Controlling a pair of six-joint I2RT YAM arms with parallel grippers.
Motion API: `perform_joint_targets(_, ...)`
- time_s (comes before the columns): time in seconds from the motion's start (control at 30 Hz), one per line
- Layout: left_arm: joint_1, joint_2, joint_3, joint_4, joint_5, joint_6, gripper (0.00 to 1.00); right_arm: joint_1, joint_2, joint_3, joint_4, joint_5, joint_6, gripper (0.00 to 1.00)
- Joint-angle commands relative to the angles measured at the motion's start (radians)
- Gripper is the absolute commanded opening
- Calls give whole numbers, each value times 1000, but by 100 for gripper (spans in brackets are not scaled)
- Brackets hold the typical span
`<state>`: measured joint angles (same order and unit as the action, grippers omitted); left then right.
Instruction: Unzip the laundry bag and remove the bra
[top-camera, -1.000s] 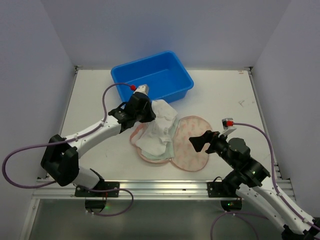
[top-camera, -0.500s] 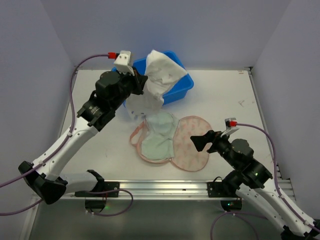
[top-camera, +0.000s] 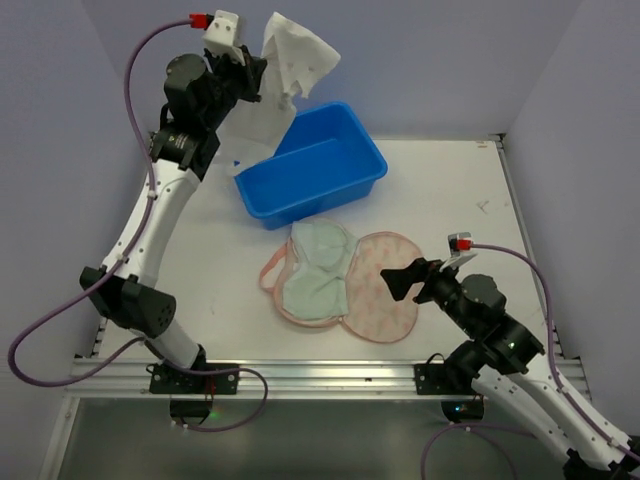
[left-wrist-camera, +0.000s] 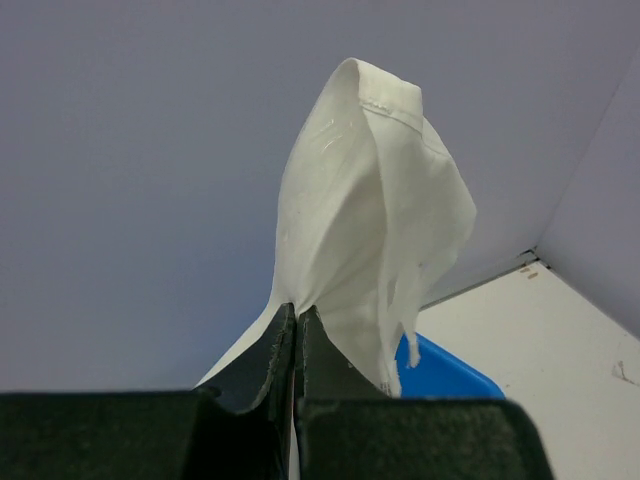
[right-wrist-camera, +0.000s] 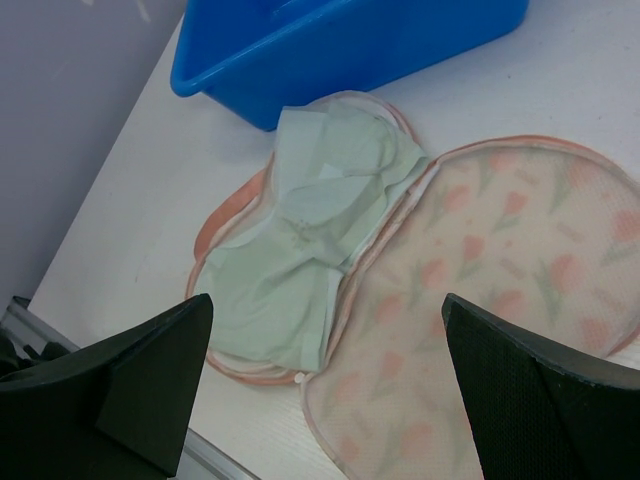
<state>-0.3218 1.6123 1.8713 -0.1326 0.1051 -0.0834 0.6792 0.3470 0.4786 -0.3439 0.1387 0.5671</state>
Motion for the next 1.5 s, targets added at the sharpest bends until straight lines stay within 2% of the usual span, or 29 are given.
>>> perform_joint_targets(0.0,61,60,104,83,194,-13,0,-1,20,41,45,22,-36,99)
perform_joint_targets(0.17,93,149,109,191,335,-114,0,-1,53,46,59,36,-50,99)
perform_joint_targets(0.3,93,178,51,261,454,-191,0,-3,81,46,74,35,-59,99)
perform_joint_targets(0.37,93,169,3,342,479,-223,0,-1,95,45,80,36,-62,99)
perform_joint_targets(0.43,93,161,-50,355,458,-227,0,-1,104,43,89,32,-64,99)
perform_joint_targets(0.6,96,199,-132,289,414,-155,0,-3,127,35,111,16,-62,99)
perform_joint_targets(0.77,109,270,-190,180,386,-20,0,-3,144,25,128,1,-61,99)
perform_joint_targets(0.93,110,412,-95,10,335,69,0,-3,162,20,135,-14,-59,99)
perform_joint_targets(1.03,110,507,-9,-1,358,54,2,-3,171,18,135,-13,-61,99)
perform_joint_targets(1.07,109,532,12,-2,369,47,7,-3,173,18,135,-13,-61,99)
perform_joint_targets(1.1,109,578,32,-1,386,39,24,-3,178,20,135,-14,-58,99)
perform_joint_targets(1.13,109,601,73,1,390,18,33,-3,184,22,135,-16,-56,99)
perform_joint_targets(1.2,109,652,110,1,412,-12,50,-4,190,23,135,-22,-52,99)
perform_joint_targets(1.27,107,663,138,13,432,-58,61,-4,199,25,135,-24,-49,99)
perform_joint_targets(1.3,107,647,135,19,429,-71,72,-3,202,26,135,-22,-50,99)
perform_joint_targets(1.4,102,569,92,42,407,-119,91,-3,210,35,137,-24,-50,99)
perform_joint_targets(1.47,96,508,25,42,352,-160,95,-3,214,38,138,-22,-49,99)
